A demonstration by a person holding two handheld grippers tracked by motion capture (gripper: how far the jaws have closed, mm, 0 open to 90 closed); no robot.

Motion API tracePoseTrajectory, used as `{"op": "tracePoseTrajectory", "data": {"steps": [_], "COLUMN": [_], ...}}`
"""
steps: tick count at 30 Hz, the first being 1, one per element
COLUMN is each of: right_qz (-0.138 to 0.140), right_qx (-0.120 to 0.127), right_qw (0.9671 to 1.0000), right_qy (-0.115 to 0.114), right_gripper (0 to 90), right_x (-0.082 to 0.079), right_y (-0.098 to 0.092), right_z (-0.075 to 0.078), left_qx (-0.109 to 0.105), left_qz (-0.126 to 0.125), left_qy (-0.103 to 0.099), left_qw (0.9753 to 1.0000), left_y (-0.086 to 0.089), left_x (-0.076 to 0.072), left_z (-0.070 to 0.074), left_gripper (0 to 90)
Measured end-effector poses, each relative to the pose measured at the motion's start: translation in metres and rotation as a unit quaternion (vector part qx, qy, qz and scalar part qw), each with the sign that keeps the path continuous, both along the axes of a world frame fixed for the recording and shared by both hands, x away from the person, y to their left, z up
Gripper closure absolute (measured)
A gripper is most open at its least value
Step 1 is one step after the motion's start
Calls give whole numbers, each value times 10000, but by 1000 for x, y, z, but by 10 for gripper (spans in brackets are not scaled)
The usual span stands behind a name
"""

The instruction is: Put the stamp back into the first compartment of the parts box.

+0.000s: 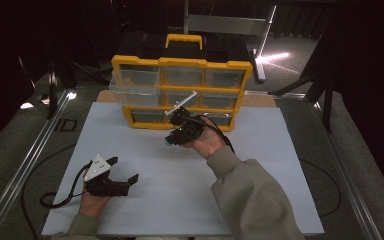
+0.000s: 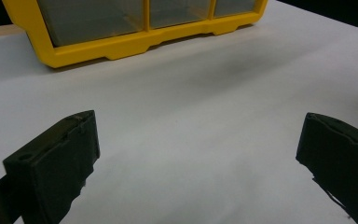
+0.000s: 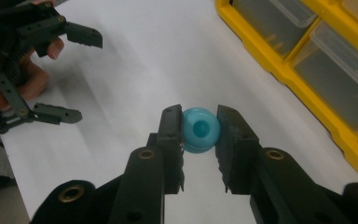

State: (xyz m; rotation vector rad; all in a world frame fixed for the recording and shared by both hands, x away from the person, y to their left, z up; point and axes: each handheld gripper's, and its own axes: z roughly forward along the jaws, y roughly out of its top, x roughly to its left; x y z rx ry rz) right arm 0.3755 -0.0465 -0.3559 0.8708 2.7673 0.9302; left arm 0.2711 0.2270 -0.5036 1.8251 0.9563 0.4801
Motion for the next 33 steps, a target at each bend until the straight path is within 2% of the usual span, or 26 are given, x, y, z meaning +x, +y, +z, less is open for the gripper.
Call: {"op": "tracePoseTrajectory", "data": {"steps": [16, 33], "right_qz": [-134, -255], "right_qx": [124, 221], "right_qw": [9998, 9993], "right_qy": [-10, -133], "right_gripper": [724, 724], "right_x": [13, 24], "right_y": [-6, -9], "right_z": [22, 42], "left_qx": [-12, 6], "left_qz": [6, 8], "left_qy": [-7, -5], "left_qw": [10000, 10000], "left_y": [0, 0], "left_x": [0, 0], "left_z": [0, 0], "left_gripper": [1, 1]}}
